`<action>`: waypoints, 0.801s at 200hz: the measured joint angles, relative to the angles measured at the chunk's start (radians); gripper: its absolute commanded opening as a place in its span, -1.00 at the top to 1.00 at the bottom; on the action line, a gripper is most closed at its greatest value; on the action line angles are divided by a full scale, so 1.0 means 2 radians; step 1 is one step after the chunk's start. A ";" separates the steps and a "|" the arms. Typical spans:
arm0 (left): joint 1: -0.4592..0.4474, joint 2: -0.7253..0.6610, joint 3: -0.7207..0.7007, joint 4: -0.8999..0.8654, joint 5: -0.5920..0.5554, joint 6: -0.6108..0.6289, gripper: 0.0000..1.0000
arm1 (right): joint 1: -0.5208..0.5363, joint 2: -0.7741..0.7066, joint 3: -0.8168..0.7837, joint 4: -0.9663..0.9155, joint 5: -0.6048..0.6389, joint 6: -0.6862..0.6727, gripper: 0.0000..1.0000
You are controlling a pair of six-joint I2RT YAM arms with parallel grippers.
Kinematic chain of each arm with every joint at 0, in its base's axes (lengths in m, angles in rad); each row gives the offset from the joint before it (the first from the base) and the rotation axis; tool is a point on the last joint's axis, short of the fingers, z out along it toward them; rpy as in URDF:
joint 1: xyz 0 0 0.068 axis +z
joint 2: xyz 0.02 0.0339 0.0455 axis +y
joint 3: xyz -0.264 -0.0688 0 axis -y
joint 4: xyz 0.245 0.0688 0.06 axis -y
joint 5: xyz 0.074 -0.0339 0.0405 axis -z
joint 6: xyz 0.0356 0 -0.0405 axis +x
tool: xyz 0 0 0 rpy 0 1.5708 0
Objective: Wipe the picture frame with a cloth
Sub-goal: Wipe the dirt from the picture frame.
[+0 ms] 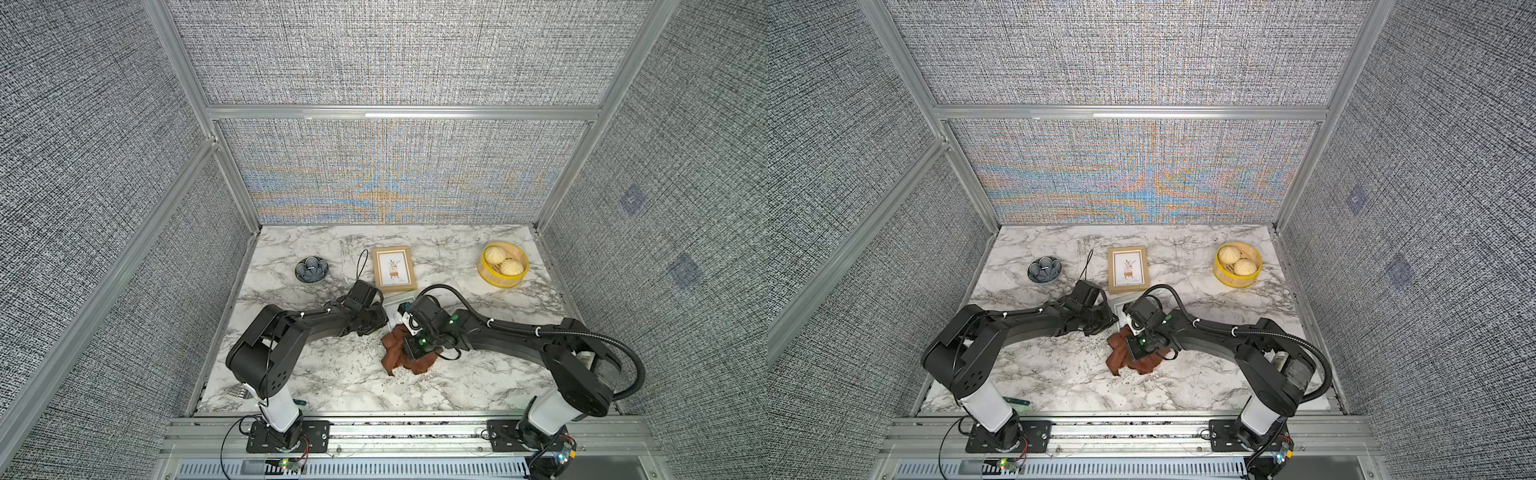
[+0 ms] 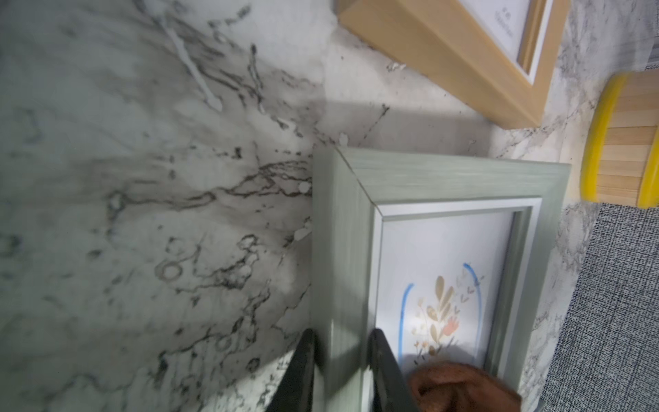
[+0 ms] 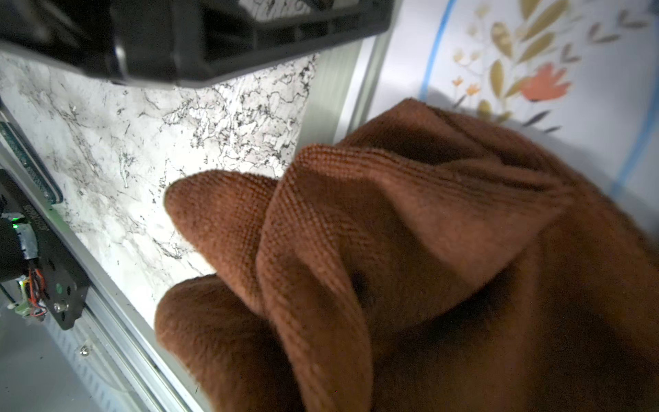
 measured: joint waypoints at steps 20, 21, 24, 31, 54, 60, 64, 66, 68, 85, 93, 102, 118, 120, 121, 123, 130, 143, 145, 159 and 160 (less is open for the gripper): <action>0.000 -0.005 -0.005 0.000 -0.005 -0.012 0.86 | 0.001 0.017 0.007 0.005 -0.006 -0.007 1.00; 0.000 -0.005 -0.005 0.000 -0.005 -0.012 0.86 | 0.001 0.018 0.008 0.005 -0.007 -0.007 1.00; 0.000 -0.006 -0.005 0.001 -0.005 -0.013 0.86 | 0.001 0.019 0.009 0.004 -0.008 -0.008 1.00; 0.000 -0.006 -0.005 0.000 -0.006 -0.013 0.86 | 0.001 0.020 0.010 0.003 -0.010 -0.009 1.00; 0.000 -0.005 0.005 -0.019 -0.008 -0.010 0.84 | -0.015 0.007 -0.011 0.016 -0.015 -0.014 1.00; 0.000 -0.005 0.009 -0.024 -0.008 -0.007 0.82 | -0.027 -0.001 -0.021 0.018 -0.020 -0.014 1.00; 0.001 -0.006 0.011 -0.028 -0.009 -0.005 0.80 | -0.035 -0.006 -0.028 0.018 -0.022 -0.013 1.00; 0.001 -0.007 0.013 -0.031 -0.009 -0.002 0.79 | -0.041 -0.010 -0.031 0.017 -0.022 -0.013 1.00; 0.001 -0.008 0.014 -0.034 -0.011 0.001 0.79 | -0.046 -0.013 -0.034 0.016 -0.022 -0.013 1.00; 0.000 -0.004 0.023 -0.043 -0.011 0.005 0.78 | -0.070 -0.032 -0.050 0.010 -0.019 -0.013 1.00; 0.000 -0.004 0.025 -0.046 -0.012 0.007 0.78 | -0.073 -0.035 -0.052 0.008 -0.015 -0.014 1.00; 0.000 -0.002 0.027 -0.049 -0.012 0.011 0.78 | -0.073 -0.034 -0.051 0.009 -0.012 -0.014 1.00; 0.000 0.001 0.029 -0.052 -0.011 0.015 0.78 | -0.060 -0.024 -0.042 0.004 -0.006 -0.015 1.00; 0.000 0.002 0.030 -0.053 -0.011 0.015 0.78 | -0.058 -0.023 -0.040 0.004 -0.005 -0.015 1.00; 0.000 0.002 0.030 -0.053 -0.011 0.015 0.78 | -0.056 -0.021 -0.039 0.003 -0.004 -0.015 1.00; 0.000 0.003 0.030 -0.053 -0.011 0.015 0.78 | -0.053 -0.019 -0.037 0.004 -0.003 -0.015 1.00; 0.000 0.004 0.030 -0.054 -0.011 0.017 0.78 | -0.042 -0.012 -0.028 0.006 -0.003 -0.017 1.00; 0.000 0.006 0.031 -0.055 -0.010 0.017 0.78 | -0.023 0.002 -0.015 0.019 -0.012 -0.020 1.00; 0.000 0.006 0.032 -0.055 -0.010 0.018 0.78 | -0.021 0.003 -0.014 0.020 -0.012 -0.021 1.00; 0.000 0.008 0.031 -0.055 -0.009 0.019 0.78 | -0.013 0.008 -0.010 0.026 -0.021 -0.024 1.00; 0.000 0.008 0.031 -0.055 -0.008 0.019 0.78 | -0.013 0.009 -0.010 0.027 -0.023 -0.024 1.00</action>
